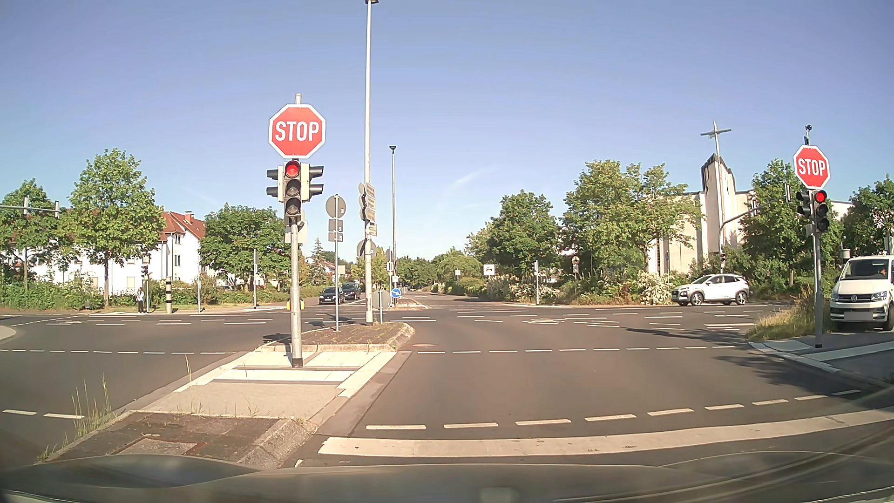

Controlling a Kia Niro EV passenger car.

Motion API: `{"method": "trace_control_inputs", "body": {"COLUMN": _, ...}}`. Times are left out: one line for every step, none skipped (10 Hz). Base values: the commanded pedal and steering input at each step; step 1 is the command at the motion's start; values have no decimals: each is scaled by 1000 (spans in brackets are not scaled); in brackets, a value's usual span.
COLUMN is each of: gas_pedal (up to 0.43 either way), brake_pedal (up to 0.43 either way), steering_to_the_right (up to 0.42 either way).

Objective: Follow the waypoints while adhering to traffic rules and regulations

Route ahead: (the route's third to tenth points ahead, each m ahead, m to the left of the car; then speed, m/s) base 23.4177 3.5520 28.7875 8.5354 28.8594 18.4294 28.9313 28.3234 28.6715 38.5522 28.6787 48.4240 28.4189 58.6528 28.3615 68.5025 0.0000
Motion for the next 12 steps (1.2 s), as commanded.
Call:
{"method": "trace_control_inputs", "body": {"gas_pedal": 0, "brake_pedal": 305, "steering_to_the_right": 12}}
{"method": "trace_control_inputs", "body": {"gas_pedal": 0, "brake_pedal": 305, "steering_to_the_right": 12}}
{"method": "trace_control_inputs", "body": {"gas_pedal": 0, "brake_pedal": 299, "steering_to_the_right": 12}}
{"method": "trace_control_inputs", "body": {"gas_pedal": 0, "brake_pedal": 305, "steering_to_the_right": 12}}
{"method": "trace_control_inputs", "body": {"gas_pedal": 0, "brake_pedal": 305, "steering_to_the_right": 12}}
{"method": "trace_control_inputs", "body": {"gas_pedal": 0, "brake_pedal": 305, "steering_to_the_right": 12}}
{"method": "trace_control_inputs", "body": {"gas_pedal": 0, "brake_pedal": 305, "steering_to_the_right": 12}}
{"method": "trace_control_inputs", "body": {"gas_pedal": 0, "brake_pedal": 305, "steering_to_the_right": 12}}
{"method": "trace_control_inputs", "body": {"gas_pedal": 0, "brake_pedal": 305, "steering_to_the_right": 12}}
{"method": "trace_control_inputs", "body": {"gas_pedal": 0, "brake_pedal": 305, "steering_to_the_right": 12}}
{"method": "trace_control_inputs", "body": {"gas_pedal": 0, "brake_pedal": 305, "steering_to_the_right": 12}}
{"method": "trace_control_inputs", "body": {"gas_pedal": 0, "brake_pedal": 305, "steering_to_the_right": 12}}
